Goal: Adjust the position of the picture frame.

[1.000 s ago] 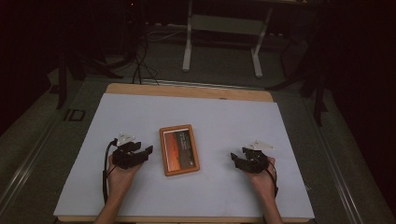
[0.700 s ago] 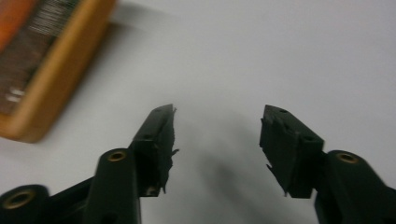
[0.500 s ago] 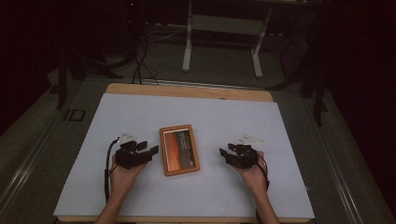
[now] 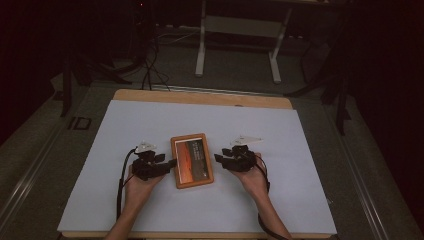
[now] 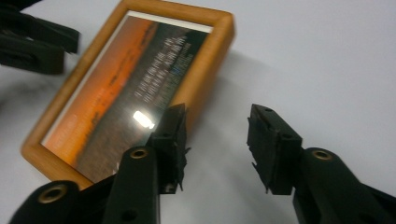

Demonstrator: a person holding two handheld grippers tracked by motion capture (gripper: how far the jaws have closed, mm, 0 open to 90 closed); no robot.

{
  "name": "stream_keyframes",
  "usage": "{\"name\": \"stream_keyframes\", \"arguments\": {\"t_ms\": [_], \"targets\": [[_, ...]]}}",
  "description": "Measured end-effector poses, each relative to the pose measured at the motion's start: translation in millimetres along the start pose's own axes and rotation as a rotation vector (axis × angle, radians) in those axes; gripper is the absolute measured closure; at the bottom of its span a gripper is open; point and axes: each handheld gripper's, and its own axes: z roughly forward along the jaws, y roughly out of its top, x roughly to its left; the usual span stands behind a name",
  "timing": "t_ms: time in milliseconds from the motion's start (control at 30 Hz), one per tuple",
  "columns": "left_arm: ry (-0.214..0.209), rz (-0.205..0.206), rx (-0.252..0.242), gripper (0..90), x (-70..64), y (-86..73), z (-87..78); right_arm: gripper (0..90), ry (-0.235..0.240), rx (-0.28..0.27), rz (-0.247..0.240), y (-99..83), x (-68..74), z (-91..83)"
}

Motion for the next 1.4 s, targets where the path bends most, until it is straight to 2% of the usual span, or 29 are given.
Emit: {"name": "stream_keyframes", "arguments": {"t_ms": [133,200,233,267,300,400,467,533,567,633,733,767,833,1000,1067,1100,1233,1400], "targets": [[-0.004,0.004,0.020,40.4,-2.1,-0.7,6.0,49.0,0.051,0.026,0.031,4.1,2.3,13.4],[-0.002,0.007,0.026,39.5,-2.0,-1.1,8.3,46.6,0.054,0.032,0.032,4.6,2.8,16.3],[-0.010,0.003,0.039,38.8,-0.7,-1.9,12.4,41.9,0.065,0.066,0.046,5.5,4.0,25.7],[-0.010,0.003,0.039,38.1,-0.7,-1.9,12.4,40.2,0.077,0.070,0.054,5.5,3.8,28.3],[-0.040,-0.004,0.043,37.3,1.0,-2.4,15.8,38.1,0.095,0.078,0.070,5.6,3.6,32.4],[-0.059,-0.008,0.051,37.2,1.3,-2.4,17.5,34.6,0.131,0.097,0.101,5.7,2.3,40.9],[-0.076,-0.028,0.065,36.3,1.3,-2.4,19.8,31.6,0.160,0.108,0.113,5.8,1.0,45.5],[-0.080,-0.033,0.067,34.9,1.0,-2.4,20.7,30.2,0.170,0.124,0.113,5.8,1.0,49.5],[-0.098,-0.031,0.080,34.2,0.1,-2.1,23.6,29.7,0.183,0.129,0.115,5.7,0.7,51.4],[-0.107,-0.024,0.085,34.6,-2.0,-1.9,25.1,29.6,0.200,0.136,0.122,5.9,1.1,53.9],[-0.106,-0.023,0.087,35.0,-2.3,-1.7,25.1,29.6,0.221,0.148,0.128,6.2,1.6,56.1],[-0.110,-0.030,0.087,35.6,-1.3,-1.5,24.8,31.2,0.246,0.153,0.136,6.1,1.2,58.4],[-0.108,-0.030,0.088,35.9,-1.5,-1.3,24.8,31.5,0.264,0.157,0.149,5.9,-0.1,59.9],[-0.106,-0.035,0.093,36.5,-1.9,-0.9,24.6,34.4,0.276,0.161,0.172,4.5,-2.1,58.6],[-0.129,-0.048,0.098,38.2,-0.8,-1.0,24.4,36.9,0.268,0.160,0.187,3.4,-2.1,55.9],[-0.135,-0.046,0.098,39.6,-1.2,-1.0,24.2,38.4,0.265,0.155,0.207,2.1,-2.9,53.3],[-0.152,-0.036,0.086,43.0,-5.2,-0.4,23.7,43.7,0.262,0.128,0.237,-2.7,-5.4,42.0],[-0.168,-0.030,0.085,45.0,-10.7,0.5,25.8,45.9,0.228,0.128,0.224,-5.8,-4.3,28.4]]}}
